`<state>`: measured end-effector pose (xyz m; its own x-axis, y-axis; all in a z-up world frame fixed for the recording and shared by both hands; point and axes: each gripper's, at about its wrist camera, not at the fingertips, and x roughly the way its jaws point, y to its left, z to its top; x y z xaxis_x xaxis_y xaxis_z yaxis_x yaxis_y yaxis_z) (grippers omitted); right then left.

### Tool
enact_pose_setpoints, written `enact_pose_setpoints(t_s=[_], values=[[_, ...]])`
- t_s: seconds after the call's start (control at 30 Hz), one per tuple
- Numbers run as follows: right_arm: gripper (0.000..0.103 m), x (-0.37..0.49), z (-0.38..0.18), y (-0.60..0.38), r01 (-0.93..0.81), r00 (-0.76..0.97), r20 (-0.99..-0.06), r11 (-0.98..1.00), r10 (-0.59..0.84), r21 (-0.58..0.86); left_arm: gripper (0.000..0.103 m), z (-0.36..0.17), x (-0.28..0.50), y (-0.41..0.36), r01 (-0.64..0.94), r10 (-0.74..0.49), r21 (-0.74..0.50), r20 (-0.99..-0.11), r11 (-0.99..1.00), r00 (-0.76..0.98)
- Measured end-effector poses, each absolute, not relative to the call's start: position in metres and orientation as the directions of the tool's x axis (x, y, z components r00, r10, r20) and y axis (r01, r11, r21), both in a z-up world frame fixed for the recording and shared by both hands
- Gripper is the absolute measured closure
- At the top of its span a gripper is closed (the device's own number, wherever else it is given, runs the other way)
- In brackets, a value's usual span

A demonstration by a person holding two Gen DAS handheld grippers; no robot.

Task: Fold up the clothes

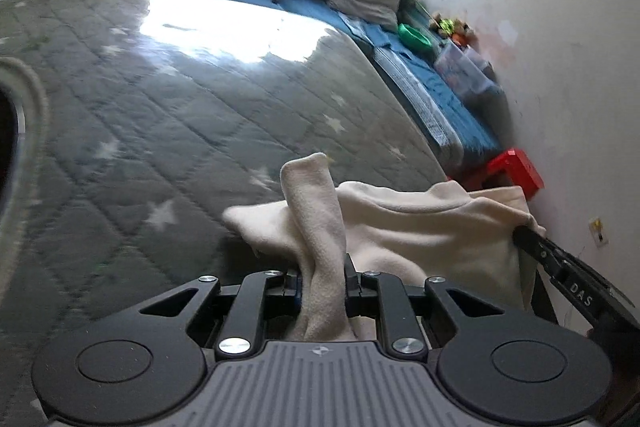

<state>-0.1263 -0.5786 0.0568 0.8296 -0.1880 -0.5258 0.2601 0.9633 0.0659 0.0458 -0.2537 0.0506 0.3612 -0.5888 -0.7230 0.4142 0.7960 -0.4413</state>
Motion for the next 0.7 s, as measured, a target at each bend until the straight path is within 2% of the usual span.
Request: enact_pose_setpoints(t_s=[0.23, 0.43, 0.53, 0.7], values=[[0.093, -0.126, 0.036, -0.599, 0.316, 0.789, -0.568, 0.948, -0.237, 0.044, 0.084, 0.037, 0.044, -0.275, 0.456, -0.547, -0.371, -0.759, 0.809, 0.352], [0.092, -0.121, 0.017, -0.605, 0.34, 0.747, -0.614, 0.94, -0.253, 0.026, 0.072, 0.031, 0.043, -0.276, 0.472, -0.498, -0.295, -0.773, 0.83, 0.392], [0.091, -0.118, 0.011, -0.604, 0.343, 0.728, -0.635, 0.939, -0.258, 0.013, 0.063, 0.033, 0.039, -0.273, 0.484, -0.477, -0.255, -0.773, 0.837, 0.417], [0.085, -0.114, 0.011, -0.603, 0.347, 0.718, -0.639, 0.938, -0.277, -0.017, 0.055, 0.036, 0.036, -0.267, 0.497, -0.457, -0.212, -0.77, 0.841, 0.446]])
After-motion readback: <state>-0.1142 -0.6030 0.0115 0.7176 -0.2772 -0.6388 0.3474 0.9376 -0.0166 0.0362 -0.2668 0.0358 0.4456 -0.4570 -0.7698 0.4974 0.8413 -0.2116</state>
